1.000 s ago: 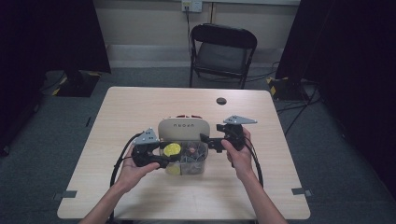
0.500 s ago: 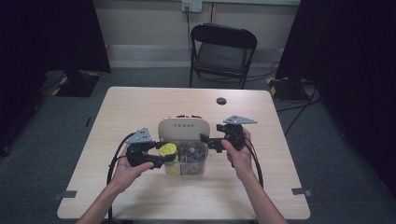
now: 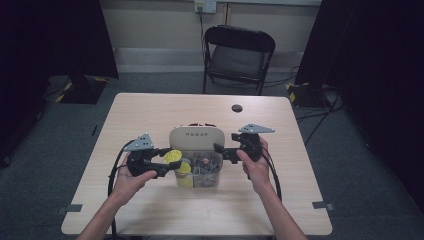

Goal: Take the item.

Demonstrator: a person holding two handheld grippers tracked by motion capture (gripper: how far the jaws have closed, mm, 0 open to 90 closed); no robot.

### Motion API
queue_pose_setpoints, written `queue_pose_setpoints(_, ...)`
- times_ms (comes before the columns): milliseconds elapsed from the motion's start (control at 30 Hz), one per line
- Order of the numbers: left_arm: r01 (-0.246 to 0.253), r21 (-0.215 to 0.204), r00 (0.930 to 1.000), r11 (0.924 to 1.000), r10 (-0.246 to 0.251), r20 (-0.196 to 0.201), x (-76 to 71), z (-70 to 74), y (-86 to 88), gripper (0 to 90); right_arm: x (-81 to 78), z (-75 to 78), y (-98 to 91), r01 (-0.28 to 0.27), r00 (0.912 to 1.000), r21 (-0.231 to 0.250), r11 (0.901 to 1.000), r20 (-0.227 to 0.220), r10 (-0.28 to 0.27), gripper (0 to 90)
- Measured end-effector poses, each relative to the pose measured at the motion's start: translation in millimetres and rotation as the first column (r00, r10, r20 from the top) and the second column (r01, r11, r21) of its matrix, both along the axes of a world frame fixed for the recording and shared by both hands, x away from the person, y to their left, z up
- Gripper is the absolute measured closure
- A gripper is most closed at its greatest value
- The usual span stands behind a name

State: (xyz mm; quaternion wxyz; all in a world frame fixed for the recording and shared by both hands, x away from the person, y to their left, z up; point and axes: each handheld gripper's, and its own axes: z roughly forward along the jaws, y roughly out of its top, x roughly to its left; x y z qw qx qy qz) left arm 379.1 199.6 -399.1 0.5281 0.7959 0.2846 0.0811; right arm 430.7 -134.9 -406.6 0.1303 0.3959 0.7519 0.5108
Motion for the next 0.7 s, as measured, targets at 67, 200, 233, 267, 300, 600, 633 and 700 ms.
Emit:
queue_pose_setpoints(67,-0.006,-0.006,1.0,1.0,0.006,0.005,0.4,0.4,1.9,38.2,-0.1,0.1,0.0,0.0,1.0,0.0,1.0,0.0,0.0,13.2)
queue_pose_setpoints(200,-0.018,-0.006,0.9998,0.9998,0.018,0.001,1.1,0.7,7.5,38.2,-0.1,0.1,0.1,0.0,1.0,-0.001,1.0,0.0,0.0,13.2)
queue_pose_setpoints(233,-0.021,-0.011,0.9998,0.9997,0.021,0.002,1.5,0.7,9.0,38.2,-0.1,0.2,0.1,0.0,1.0,-0.002,1.0,0.0,0.0,13.2)
queue_pose_setpoints(267,-0.028,-0.011,0.9996,0.9996,0.028,-0.002,1.3,1.2,10.0,38.2,-0.1,0.3,0.1,0.001,1.0,-0.002,1.0,0.0,-0.001,13.1)
queue_pose_setpoints(300,-0.029,-0.014,0.9996,0.9995,0.029,0.002,1.9,1.1,11.4,38.2,-0.1,0.3,0.1,0.001,1.0,-0.002,1.0,0.0,-0.001,13.2)
queue_pose_setpoints(600,-0.076,-0.005,0.997,0.9971,0.076,0.008,5.5,1.9,26.3,38.2,-0.2,0.5,0.3,0.001,1.0,-0.004,1.0,0.001,-0.001,13.2)
queue_pose_setpoints(633,-0.08,-0.003,0.9967,0.9968,0.08,0.01,6.0,2.3,28.5,38.3,-0.3,0.5,0.3,0.001,1.0,-0.004,1.0,0.001,-0.001,13.2)
queue_pose_setpoints(700,-0.095,-0.012,0.9954,0.9954,0.095,0.012,6.9,2.8,33.2,38.2,-0.2,0.5,0.2,0.001,1.0,-0.004,1.0,0.001,-0.001,13.2)
